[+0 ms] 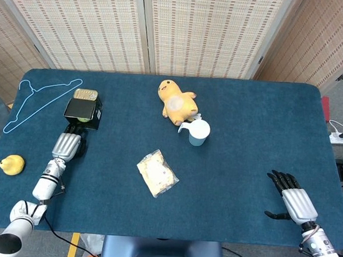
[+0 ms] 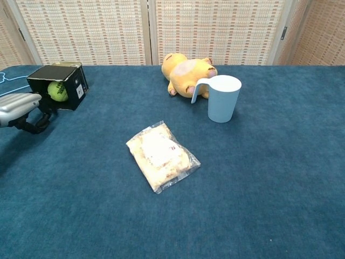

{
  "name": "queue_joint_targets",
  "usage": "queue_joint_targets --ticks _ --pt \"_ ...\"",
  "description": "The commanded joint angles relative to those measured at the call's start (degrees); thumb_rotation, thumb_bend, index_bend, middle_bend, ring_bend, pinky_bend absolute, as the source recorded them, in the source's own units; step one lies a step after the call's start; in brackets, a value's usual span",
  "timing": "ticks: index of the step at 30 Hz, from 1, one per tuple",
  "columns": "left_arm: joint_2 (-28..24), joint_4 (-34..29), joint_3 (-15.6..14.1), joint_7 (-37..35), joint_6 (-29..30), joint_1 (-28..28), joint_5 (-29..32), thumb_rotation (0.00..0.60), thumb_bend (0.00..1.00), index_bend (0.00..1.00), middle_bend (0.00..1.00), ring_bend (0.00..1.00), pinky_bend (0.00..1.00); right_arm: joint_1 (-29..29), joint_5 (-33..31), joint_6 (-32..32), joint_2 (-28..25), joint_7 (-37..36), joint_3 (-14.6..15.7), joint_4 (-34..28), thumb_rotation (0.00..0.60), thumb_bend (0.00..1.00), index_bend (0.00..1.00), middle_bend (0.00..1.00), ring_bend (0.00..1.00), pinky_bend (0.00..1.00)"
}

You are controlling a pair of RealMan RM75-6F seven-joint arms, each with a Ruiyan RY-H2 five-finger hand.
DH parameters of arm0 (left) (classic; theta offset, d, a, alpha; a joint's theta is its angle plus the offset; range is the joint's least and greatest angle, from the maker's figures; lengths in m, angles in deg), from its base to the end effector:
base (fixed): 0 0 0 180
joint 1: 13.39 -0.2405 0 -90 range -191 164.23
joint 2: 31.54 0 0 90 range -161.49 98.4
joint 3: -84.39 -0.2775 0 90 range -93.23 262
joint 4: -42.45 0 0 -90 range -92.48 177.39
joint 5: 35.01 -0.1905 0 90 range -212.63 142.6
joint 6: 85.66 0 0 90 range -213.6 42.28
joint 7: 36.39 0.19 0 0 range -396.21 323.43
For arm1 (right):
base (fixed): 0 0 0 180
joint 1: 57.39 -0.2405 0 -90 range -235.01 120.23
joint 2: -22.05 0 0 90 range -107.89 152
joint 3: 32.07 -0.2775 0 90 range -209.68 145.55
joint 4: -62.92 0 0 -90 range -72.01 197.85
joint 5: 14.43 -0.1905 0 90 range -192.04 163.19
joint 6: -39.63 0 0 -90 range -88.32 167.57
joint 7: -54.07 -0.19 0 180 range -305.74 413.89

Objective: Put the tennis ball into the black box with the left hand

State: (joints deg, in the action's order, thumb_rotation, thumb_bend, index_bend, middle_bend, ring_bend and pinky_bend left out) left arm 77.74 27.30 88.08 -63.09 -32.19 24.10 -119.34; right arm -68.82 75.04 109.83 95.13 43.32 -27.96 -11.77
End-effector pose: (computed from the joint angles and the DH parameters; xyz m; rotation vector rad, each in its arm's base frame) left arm -0.3211 0.4426 -0.0010 -1.6372 -0.8939 -0.7791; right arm -0.3664 -0.2381 0.0949 1.6621 -1.1097 0.7466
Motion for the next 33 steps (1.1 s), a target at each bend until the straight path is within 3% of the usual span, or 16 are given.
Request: queue_joint_targets --ticks 1,10,27,33 --pt "-0.57 -0.80 0.21 0.70 -0.68 0.32 0.29 0.278 0.56 0.00 0.00 0.00 0.00 0.01 0.01 0.01 -0.01 0.02 0.02 0.01 0.600 0.00 0.00 0.00 0.00 0.00" --pt "-0.77 -2.05 -0.38 1.03 -3.33 -0.04 0.42 0.279 0.55 0.00 0.00 0.00 0.00 0.03 0.24 0.22 -0.10 -0.56 0.08 0.20 0.600 0.00 0.00 0.00 0.00 0.00" --pt "-2.90 -5.45 -0.31 -0.31 -1.32 -0.63 0.51 0.275 0.55 0.00 0.00 0.00 0.00 0.22 0.99 0.98 -0.26 -1.51 0.38 0.42 0.600 0.00 0.00 0.00 0.00 0.00" --pt "-3.56 -6.36 0.00 0.15 -0.90 -0.73 0.84 0.273 0.45 0.00 0.00 0.00 0.00 0.41 1.33 1.50 -0.32 -1.86 0.52 0.55 0.600 0.00 0.00 0.00 0.00 0.00"
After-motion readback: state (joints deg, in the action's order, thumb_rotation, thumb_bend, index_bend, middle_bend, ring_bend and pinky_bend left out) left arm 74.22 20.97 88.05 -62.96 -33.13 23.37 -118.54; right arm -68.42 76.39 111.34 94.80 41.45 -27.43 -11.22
